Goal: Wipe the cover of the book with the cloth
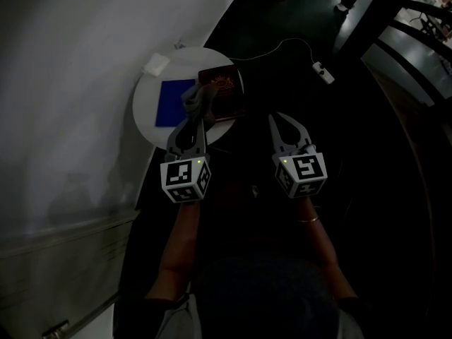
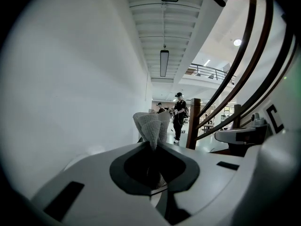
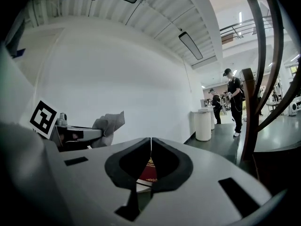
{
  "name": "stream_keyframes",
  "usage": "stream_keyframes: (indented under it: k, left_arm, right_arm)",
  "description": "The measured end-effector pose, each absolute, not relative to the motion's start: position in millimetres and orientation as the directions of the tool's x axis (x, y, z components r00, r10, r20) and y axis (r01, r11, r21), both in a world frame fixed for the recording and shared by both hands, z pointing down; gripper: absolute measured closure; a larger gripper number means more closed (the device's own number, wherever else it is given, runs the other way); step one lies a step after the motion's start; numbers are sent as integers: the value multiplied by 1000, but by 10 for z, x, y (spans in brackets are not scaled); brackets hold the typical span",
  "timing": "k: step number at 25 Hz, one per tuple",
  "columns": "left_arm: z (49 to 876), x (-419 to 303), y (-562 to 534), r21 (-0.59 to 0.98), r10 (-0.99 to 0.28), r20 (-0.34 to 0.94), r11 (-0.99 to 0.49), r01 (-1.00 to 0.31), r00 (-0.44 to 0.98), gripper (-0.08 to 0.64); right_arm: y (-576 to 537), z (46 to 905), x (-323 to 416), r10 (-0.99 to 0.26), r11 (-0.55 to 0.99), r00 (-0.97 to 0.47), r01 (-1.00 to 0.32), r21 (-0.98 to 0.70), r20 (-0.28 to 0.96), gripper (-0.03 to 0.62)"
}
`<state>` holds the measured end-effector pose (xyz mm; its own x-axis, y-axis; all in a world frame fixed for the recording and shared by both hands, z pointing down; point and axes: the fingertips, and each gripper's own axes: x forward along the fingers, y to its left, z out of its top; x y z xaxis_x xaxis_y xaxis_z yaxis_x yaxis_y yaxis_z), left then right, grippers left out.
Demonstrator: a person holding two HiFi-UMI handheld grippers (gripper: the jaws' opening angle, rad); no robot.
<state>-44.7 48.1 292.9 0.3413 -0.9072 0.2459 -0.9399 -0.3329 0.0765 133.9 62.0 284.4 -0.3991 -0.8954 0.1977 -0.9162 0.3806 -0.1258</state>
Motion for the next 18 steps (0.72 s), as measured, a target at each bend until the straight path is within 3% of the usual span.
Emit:
stream_keyframes:
  k: [18]
  left_arm:
    - [3198, -580, -195, 69, -907, 312, -276, -959, 283, 526]
  right_arm:
    - [-84, 3267, 1004, -819, 448, -489, -872, -199, 299, 563]
